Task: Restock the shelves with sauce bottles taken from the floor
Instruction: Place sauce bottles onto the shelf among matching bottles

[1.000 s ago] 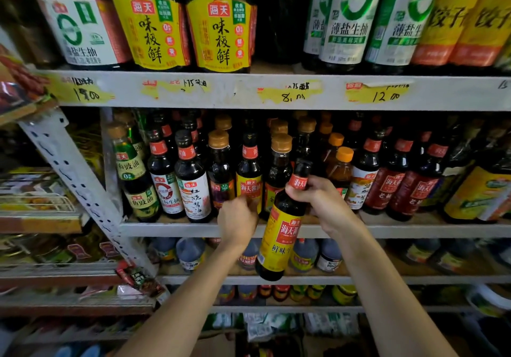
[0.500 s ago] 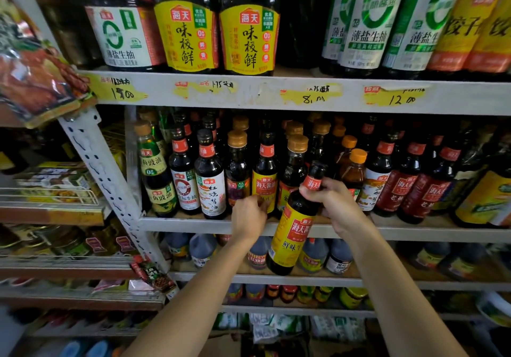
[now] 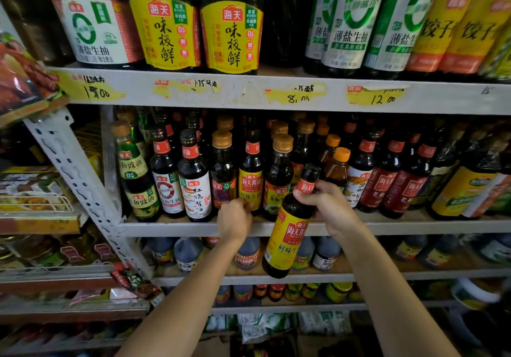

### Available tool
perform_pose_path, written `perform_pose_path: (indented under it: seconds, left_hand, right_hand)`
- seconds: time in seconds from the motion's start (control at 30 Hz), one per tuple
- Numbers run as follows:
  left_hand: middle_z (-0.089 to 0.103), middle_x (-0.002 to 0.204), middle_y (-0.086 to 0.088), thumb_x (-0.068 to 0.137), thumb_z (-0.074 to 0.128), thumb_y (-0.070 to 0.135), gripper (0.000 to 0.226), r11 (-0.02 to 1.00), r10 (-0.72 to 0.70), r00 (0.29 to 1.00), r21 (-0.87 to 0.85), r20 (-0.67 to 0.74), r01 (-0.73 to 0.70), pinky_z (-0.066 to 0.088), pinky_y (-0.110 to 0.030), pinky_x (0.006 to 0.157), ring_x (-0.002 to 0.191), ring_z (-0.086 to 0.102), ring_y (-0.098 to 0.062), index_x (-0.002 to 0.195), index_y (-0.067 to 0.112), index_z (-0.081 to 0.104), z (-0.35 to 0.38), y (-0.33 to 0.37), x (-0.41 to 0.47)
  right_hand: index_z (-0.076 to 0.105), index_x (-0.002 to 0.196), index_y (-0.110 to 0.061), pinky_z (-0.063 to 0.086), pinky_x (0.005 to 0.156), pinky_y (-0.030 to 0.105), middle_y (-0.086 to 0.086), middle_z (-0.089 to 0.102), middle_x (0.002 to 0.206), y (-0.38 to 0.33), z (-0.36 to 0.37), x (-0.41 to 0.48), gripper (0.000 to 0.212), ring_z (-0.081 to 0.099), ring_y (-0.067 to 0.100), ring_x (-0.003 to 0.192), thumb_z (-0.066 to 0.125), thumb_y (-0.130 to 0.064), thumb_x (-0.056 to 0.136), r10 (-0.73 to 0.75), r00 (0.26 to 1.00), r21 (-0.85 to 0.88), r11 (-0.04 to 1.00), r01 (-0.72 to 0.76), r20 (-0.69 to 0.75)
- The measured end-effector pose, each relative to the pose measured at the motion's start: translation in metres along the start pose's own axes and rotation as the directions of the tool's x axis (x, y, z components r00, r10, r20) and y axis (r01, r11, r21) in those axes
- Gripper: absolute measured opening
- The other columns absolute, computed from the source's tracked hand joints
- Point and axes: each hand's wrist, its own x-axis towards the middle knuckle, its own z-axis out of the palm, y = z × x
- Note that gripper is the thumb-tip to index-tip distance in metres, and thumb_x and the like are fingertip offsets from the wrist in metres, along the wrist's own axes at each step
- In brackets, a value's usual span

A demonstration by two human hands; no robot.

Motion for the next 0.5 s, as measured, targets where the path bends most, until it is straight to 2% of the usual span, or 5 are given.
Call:
perform_pose_path:
  seconds: [0.1, 0.2, 0.33, 0.5]
  left_hand:
    - [0.072, 0.081, -0.015, 0.09, 0.065, 0.019, 0.017, 1.0, -0.016, 1.0, 0.007, -0.008, 0.016, 0.042, -0.03, 0.061, 0.081, 0.069, -0.034, 0.08, 0.007, 0.071, 0.003, 0.002, 0.001]
    - [0.072, 0.084, -0.015, 0.091, 0.063, 0.018, 0.016, 0.999, -0.041, 0.999, 0.022, -0.027, 0.042, 0.047, -0.033, 0.064, 0.084, 0.069, -0.034, 0.085, 0.007, 0.072, 0.007, 0.008, 0.002]
    - [0.073, 0.088, -0.017, 0.09, 0.065, 0.017, 0.012, 0.996, -0.076, 0.995, 0.046, -0.065, 0.079, 0.041, -0.031, 0.061, 0.086, 0.069, -0.035, 0.09, 0.008, 0.073, 0.013, 0.015, 0.001]
    - [0.072, 0.091, -0.018, 0.088, 0.064, 0.012, 0.013, 0.991, -0.119, 0.991, 0.058, -0.066, 0.123, 0.05, -0.037, 0.067, 0.089, 0.068, -0.037, 0.095, 0.007, 0.073, 0.018, 0.018, 0.01]
  right_hand:
    - [0.073, 0.099, -0.023, 0.046, 0.081, 0.032, -0.009, 0.078, 0.096, 0.0, -0.001, 0.001, 0.015, 0.069, 0.006, 0.094, 0.074, -0.015, 0.086, -0.003, 1.0, -0.001, 1.0, 0.003, 0.0]
    - [0.072, 0.099, -0.021, 0.047, 0.081, 0.032, -0.008, 0.078, 0.096, 0.0, 0.0, 0.004, 0.015, 0.069, 0.009, 0.096, 0.073, -0.013, 0.086, -0.005, 1.0, 0.009, 1.0, 0.005, 0.0]
    - [0.072, 0.097, -0.021, 0.046, 0.078, 0.031, -0.007, 0.078, 0.093, 0.002, -0.001, 0.008, 0.014, 0.07, 0.008, 0.093, 0.073, -0.011, 0.086, -0.009, 1.0, 0.012, 1.0, 0.009, 0.0]
    - [0.072, 0.096, -0.021, 0.048, 0.08, 0.032, -0.007, 0.078, 0.092, 0.005, -0.006, 0.012, 0.014, 0.069, 0.013, 0.096, 0.073, -0.011, 0.086, -0.001, 1.0, 0.006, 1.0, 0.001, 0.013]
